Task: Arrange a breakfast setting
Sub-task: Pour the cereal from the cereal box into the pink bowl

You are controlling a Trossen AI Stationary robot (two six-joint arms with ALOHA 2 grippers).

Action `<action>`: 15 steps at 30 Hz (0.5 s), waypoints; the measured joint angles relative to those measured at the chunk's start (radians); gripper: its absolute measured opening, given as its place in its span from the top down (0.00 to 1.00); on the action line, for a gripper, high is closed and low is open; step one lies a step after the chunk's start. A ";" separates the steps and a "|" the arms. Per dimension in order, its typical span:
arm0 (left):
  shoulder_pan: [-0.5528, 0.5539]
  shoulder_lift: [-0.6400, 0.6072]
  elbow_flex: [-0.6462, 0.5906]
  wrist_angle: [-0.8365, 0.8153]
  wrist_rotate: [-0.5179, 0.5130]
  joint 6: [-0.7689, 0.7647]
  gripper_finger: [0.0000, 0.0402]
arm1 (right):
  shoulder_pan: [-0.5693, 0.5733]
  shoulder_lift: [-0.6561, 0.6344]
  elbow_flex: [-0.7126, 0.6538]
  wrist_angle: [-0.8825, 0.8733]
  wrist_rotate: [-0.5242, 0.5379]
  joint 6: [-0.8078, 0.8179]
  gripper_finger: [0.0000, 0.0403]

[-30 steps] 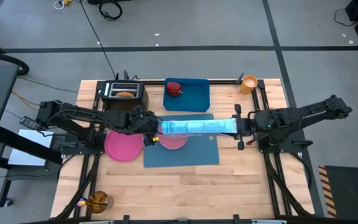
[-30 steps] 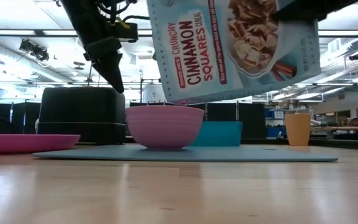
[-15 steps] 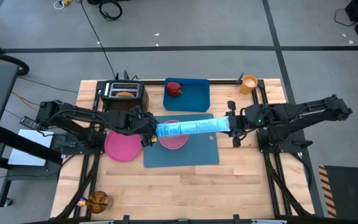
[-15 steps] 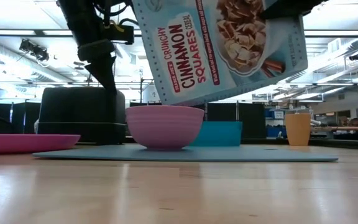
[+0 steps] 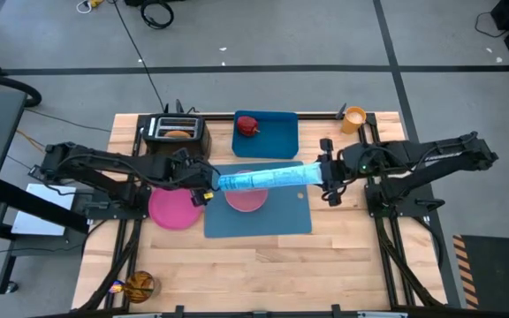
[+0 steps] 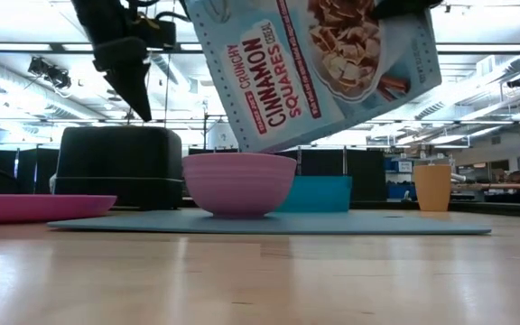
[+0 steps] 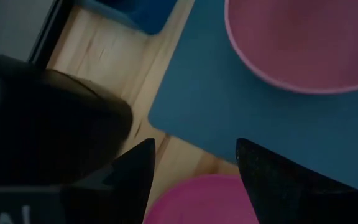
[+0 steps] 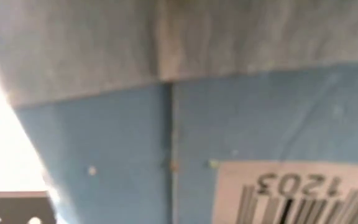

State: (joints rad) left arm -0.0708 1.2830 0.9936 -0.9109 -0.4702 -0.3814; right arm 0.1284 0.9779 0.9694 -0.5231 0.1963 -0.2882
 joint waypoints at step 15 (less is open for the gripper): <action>0.000 -0.023 0.000 -0.032 0.000 -0.014 0.42 | -0.014 0.023 0.040 -0.074 -0.028 0.014 0.62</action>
State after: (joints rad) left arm -0.0704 1.2602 0.9932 -0.9425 -0.4702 -0.3951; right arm 0.1148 1.0008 1.0094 -0.5968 0.1684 -0.2737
